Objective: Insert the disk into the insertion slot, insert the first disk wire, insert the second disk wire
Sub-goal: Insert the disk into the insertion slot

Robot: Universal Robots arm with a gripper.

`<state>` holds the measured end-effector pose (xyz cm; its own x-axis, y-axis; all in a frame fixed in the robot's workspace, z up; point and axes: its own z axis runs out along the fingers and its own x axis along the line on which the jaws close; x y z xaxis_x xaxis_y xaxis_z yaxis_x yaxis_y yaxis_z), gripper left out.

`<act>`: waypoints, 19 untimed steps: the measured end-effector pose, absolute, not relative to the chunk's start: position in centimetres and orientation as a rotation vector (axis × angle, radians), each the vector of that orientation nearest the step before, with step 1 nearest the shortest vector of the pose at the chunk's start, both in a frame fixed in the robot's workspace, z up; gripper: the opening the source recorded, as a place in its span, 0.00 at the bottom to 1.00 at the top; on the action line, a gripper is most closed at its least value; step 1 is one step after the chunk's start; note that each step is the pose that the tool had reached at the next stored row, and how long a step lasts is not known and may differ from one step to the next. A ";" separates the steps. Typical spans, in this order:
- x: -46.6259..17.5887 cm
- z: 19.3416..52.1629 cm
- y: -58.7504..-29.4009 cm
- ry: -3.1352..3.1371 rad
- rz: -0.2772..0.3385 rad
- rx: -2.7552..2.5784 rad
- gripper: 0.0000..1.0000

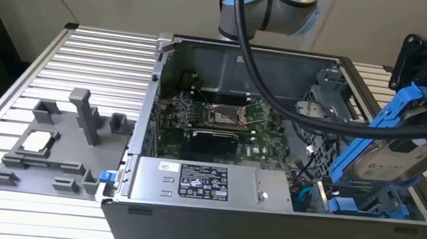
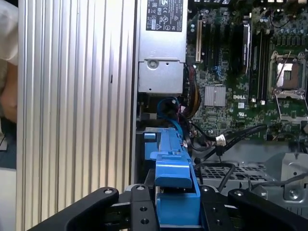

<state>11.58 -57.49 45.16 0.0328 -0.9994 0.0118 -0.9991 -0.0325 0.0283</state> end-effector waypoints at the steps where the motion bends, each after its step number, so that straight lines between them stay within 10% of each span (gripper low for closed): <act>1: 11.6 45.1 -57.5 -2.163 -0.017 2.238 0.33; 19: 12.4 43.1 -57.5 -2.162 -0.017 2.240 0.33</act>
